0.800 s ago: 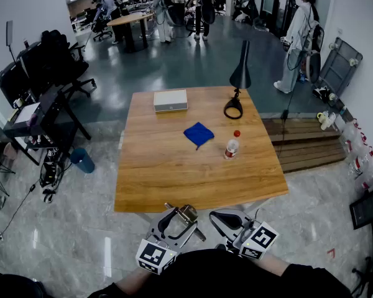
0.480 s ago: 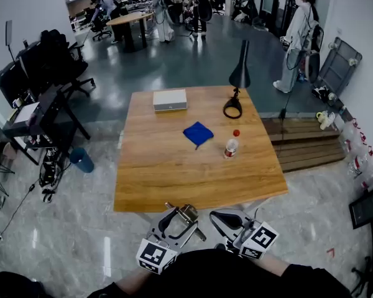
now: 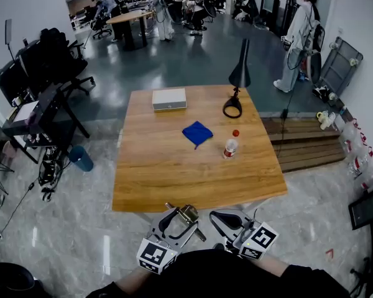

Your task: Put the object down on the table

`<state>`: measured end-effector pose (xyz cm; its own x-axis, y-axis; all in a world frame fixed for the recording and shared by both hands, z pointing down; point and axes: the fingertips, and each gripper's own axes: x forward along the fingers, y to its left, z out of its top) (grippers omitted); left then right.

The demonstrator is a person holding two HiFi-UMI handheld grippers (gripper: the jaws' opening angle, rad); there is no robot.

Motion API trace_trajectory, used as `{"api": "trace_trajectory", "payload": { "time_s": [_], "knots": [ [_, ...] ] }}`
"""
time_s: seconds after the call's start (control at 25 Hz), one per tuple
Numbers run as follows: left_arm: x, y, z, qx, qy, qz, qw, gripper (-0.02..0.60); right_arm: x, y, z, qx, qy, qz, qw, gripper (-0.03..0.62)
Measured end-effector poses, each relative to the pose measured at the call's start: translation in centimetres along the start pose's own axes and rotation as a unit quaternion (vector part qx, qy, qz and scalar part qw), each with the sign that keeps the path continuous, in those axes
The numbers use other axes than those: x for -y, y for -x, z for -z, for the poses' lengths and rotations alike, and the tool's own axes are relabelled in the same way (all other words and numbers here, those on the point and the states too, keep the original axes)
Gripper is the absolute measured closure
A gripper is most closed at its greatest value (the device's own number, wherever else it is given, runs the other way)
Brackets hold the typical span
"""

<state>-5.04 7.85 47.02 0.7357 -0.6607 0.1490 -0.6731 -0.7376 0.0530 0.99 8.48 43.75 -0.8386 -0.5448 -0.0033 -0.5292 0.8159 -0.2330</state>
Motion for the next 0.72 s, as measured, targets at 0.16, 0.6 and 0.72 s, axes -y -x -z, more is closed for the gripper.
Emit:
{"api": "trace_trajectory", "payload": {
  "time_s": [0.16,0.6,0.72],
  "knots": [
    [0.3,-0.9,0.0,-0.002,0.001,-0.004,1.0,0.291,1.0,0.5,0.0,-0.004,-0.004,-0.001,1.0,0.589],
    [0.8,-4.4,-0.6,-0.01,-0.003,-0.023,0.9997,0.291,5.0,2.3,0.2,-0.021,-0.012,-0.001,1.0,0.589],
    [1.0,-5.4,-1.2,-0.009,-0.005,-0.031,0.9995,0.291,6.1,3.1,-0.1,-0.023,-0.011,-0.002,1.0,0.589]
  ]
}}
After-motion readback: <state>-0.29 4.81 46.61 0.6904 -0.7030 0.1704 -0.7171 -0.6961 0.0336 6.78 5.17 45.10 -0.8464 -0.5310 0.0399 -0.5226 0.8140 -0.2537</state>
